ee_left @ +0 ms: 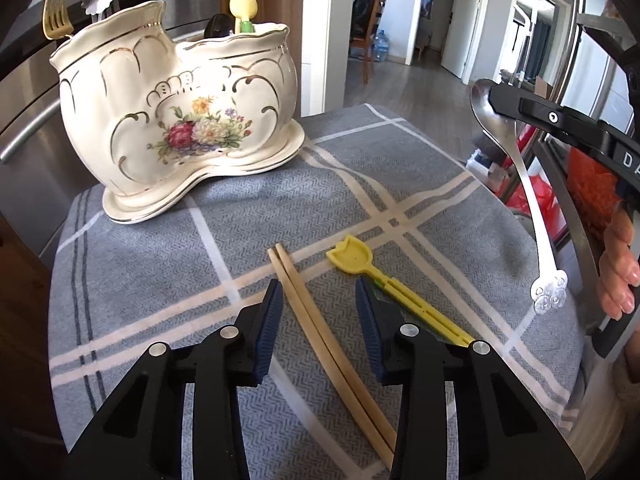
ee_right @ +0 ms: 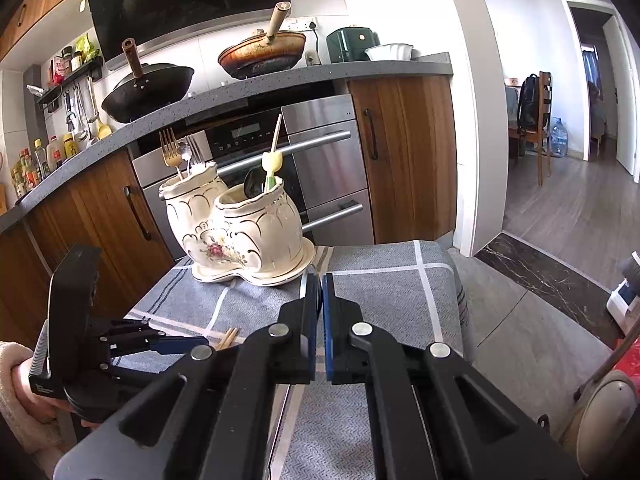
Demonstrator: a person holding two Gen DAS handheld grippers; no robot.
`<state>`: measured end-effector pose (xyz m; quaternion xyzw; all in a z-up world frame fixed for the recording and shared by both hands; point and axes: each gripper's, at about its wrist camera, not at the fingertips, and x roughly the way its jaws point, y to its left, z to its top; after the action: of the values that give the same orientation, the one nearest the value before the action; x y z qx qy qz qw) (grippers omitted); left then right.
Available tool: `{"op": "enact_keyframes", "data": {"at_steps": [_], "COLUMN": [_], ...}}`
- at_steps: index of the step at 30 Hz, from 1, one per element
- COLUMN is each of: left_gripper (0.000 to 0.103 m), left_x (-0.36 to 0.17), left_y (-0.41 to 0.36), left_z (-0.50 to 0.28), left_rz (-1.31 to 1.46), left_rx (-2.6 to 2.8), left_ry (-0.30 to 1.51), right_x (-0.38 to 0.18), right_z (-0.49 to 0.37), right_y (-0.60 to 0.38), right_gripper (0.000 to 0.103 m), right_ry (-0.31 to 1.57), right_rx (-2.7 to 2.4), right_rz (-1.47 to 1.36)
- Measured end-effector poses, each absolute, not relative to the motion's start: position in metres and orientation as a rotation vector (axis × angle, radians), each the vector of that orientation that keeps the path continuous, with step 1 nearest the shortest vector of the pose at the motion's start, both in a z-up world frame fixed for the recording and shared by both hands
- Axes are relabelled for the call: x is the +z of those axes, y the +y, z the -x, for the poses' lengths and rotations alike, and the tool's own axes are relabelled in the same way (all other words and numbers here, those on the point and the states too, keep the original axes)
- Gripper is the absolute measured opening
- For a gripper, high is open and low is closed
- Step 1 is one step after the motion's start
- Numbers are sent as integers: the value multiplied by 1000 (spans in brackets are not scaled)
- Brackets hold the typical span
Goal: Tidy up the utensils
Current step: 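Close the left tool on a wooden chopstick while the right tool lifts the silver spoon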
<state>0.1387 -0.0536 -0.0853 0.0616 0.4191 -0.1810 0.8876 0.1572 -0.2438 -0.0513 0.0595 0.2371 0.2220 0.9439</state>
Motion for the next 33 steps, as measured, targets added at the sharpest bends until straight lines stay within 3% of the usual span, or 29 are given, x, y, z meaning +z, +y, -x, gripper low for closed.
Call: {"op": "enact_keyframes", "data": {"at_steps": [10, 30, 33], "left_gripper": [23, 20, 13], "left_x": [-85, -93, -95], "left_y": [-35, -35, -41], "left_z": [-145, -147, -149], "left_rz": [-108, -211, -237], "left_rx": [-335, -310, -310], "left_ry": [887, 922, 917], "right_x": [-53, -53, -53], "right_z": [-156, -156, -158], "right_y": [-243, -233, -235], "right_gripper": [3, 2, 3], "right_ry": [488, 495, 495], "right_rx": [461, 478, 476], "right_rz": [-113, -105, -115]}}
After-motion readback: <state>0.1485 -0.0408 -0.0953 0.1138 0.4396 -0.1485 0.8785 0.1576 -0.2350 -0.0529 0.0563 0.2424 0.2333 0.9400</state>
